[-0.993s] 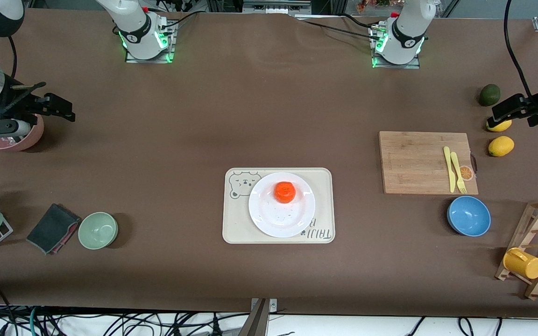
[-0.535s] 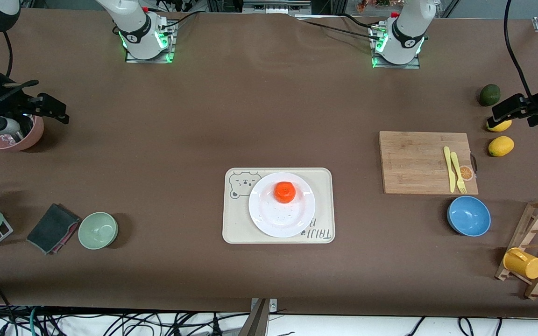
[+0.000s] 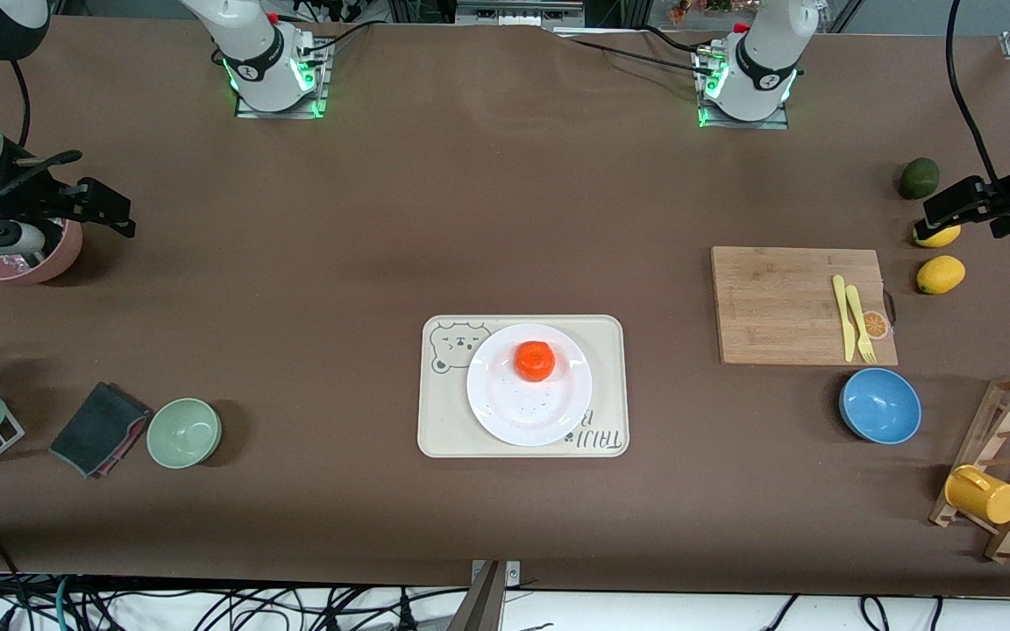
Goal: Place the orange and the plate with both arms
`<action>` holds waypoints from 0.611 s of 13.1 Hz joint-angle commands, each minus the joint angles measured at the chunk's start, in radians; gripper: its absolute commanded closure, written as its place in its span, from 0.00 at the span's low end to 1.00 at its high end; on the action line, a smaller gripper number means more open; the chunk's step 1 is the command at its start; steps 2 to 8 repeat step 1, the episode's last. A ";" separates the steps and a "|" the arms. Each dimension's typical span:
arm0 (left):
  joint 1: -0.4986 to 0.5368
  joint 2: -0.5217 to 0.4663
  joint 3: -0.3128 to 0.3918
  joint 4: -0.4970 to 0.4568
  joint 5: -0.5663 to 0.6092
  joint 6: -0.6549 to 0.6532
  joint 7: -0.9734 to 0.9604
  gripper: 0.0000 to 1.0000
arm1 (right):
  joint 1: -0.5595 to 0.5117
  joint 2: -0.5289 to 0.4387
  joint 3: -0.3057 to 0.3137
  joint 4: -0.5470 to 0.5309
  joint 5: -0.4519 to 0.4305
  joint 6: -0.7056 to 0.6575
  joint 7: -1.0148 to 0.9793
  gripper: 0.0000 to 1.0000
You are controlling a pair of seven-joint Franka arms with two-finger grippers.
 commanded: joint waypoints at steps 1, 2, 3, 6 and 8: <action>0.009 0.011 -0.003 0.028 -0.024 -0.021 0.010 0.00 | 0.004 -0.030 0.000 -0.032 -0.017 0.010 -0.004 0.00; 0.009 0.011 -0.003 0.028 -0.024 -0.021 0.010 0.00 | 0.004 -0.030 0.000 -0.032 -0.017 0.010 -0.004 0.00; 0.009 0.011 -0.003 0.028 -0.024 -0.021 0.010 0.00 | 0.004 -0.030 0.000 -0.032 -0.017 0.010 -0.004 0.00; 0.009 0.011 -0.003 0.028 -0.024 -0.021 0.010 0.00 | 0.004 -0.030 0.000 -0.032 -0.017 0.010 -0.004 0.00; 0.009 0.011 -0.003 0.028 -0.024 -0.021 0.010 0.00 | 0.004 -0.030 0.000 -0.032 -0.017 0.010 -0.004 0.00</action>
